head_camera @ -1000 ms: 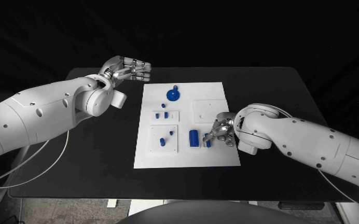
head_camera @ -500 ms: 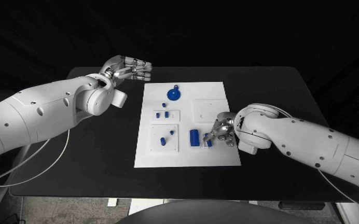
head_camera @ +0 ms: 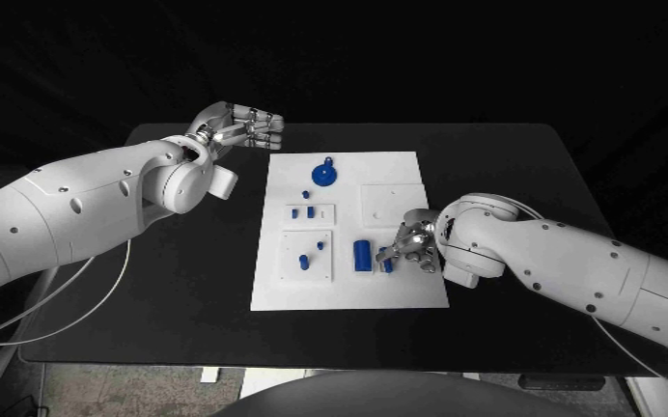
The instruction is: Assemble the parts on the task board
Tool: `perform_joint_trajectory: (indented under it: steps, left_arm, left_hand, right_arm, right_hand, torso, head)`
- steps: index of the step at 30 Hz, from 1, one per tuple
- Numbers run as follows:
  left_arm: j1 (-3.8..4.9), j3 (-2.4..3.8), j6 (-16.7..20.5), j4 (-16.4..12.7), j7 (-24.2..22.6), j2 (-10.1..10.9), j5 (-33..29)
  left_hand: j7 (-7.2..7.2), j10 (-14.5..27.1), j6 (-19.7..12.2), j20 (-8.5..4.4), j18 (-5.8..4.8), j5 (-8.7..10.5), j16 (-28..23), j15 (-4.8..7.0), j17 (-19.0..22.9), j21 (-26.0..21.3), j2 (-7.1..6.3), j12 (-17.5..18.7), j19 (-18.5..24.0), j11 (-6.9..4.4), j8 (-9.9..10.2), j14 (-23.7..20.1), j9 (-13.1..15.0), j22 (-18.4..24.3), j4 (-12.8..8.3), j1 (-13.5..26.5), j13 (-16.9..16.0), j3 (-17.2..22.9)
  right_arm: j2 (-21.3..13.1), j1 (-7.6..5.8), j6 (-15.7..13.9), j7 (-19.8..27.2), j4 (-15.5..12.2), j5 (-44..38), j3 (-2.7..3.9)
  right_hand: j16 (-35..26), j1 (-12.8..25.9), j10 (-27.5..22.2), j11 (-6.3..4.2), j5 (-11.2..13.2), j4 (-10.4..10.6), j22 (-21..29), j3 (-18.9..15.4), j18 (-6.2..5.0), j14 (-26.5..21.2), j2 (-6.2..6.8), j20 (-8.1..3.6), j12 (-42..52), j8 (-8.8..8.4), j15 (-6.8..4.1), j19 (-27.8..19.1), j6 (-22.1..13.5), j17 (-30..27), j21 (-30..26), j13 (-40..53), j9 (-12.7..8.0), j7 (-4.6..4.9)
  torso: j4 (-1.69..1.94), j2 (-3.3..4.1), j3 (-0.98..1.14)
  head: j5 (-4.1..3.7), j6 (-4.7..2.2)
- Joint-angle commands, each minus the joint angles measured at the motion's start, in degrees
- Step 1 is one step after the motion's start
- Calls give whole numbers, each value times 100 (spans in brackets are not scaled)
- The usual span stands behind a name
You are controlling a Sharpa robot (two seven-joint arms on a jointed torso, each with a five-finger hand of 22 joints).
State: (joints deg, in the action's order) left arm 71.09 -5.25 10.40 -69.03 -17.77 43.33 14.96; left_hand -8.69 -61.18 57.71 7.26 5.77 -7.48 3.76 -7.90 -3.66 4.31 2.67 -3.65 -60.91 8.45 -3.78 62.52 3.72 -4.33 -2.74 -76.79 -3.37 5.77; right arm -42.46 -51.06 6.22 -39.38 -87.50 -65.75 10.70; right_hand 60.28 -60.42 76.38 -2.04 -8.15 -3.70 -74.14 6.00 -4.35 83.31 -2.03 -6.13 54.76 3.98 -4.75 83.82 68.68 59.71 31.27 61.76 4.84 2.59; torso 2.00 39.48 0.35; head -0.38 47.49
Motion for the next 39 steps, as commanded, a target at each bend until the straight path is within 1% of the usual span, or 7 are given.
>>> perform_joint_trajectory:
  steps: [1,5,13,20,24,27,39]
  left_arm:
    - [1,2,-94,-9,-30,-5,-17]
    - [1,2,-99,-8,-27,-5,-17]
    - [1,2,-105,-5,-24,-6,-17]
    - [1,2,-107,-5,-21,-2,-17]
    - [1,2,-110,-5,-14,5,-17]
    - [1,2,-110,-6,-11,9,-17]
    - [0,1,-113,-4,-4,13,-17]
  left_hand:
    - [3,42,-43,30,-23,23,-23,-36,1,-3,41,12,3,9,21,-6,-3,9,50,35,5,-3]
    - [3,42,-43,30,-23,23,-23,-36,1,-3,41,12,3,9,21,-6,-3,9,50,35,5,-3]
    - [3,42,-43,30,-23,23,-23,-36,1,-3,41,12,3,9,21,-6,-3,9,50,35,5,-3]
    - [3,42,-43,30,-23,23,-23,-36,1,-3,41,12,3,9,21,-6,-3,9,50,35,5,-3]
    - [3,42,-43,30,-23,23,-23,-36,1,-3,41,12,3,9,21,-6,-3,9,50,35,5,-3]
    - [3,42,-43,30,-23,23,-23,-36,1,-3,41,12,3,9,21,-6,-3,9,50,35,5,-3]
    - [0,44,-54,30,-22,15,-24,-36,1,-3,45,12,4,9,21,-5,-2,9,56,25,5,-1]
  right_arm:
    - [1,12,-18,63,-11,-44,-11]
    - [-4,14,-20,93,-23,-44,-13]
    - [-27,19,-66,134,-35,-56,-13]
    - [-115,43,22,285,-68,-53,-13]
    - [-228,78,188,414,-139,-63,-12]
    - [-287,101,267,480,-182,-76,-12]
    - [-440,189,429,705,-281,-14,-7]
  right_hand:
    - [-26,47,5,22,29,80,9,-154,86,-1,55,-2,-37,-33,-11,279,-24,-7,-32,-2,-4,36]
    - [-31,57,3,27,71,229,14,-318,78,2,117,2,-38,-31,-8,282,-45,-10,-40,-3,14,46]
    - [-36,69,3,28,107,345,12,-289,76,0,217,3,-37,-32,-8,280,-53,-11,-37,-2,26,48]
    - [-43,-32,2,30,108,277,19,-265,76,-2,251,2,-41,-34,-8,279,-64,-18,-57,-7,25,53]
    - [-57,-119,-3,40,103,192,27,-255,74,-5,344,4,-50,-33,-5,275,-93,-30,-78,-15,16,65]
    - [-70,-163,-3,45,93,246,29,-160,69,-3,441,7,-47,-33,-3,280,-94,-42,-79,-19,9,64]
    - [-72,-187,-4,51,37,257,33,-131,67,-4,495,10,-50,-33,1,277,-132,-44,-90,-26,-2,81]
  torso:
    - [-3,0,0]
    - [2,1,1]
    - [0,1,2]
    - [0,1,2]
    - [-6,0,5]
    - [-9,1,7]
    - [-3,3,10]
  head:
    - [4,1]
    - [10,4]
    - [11,3]
    - [6,-3]
    - [11,-13]
    - [10,-11]
    - [-26,-10]
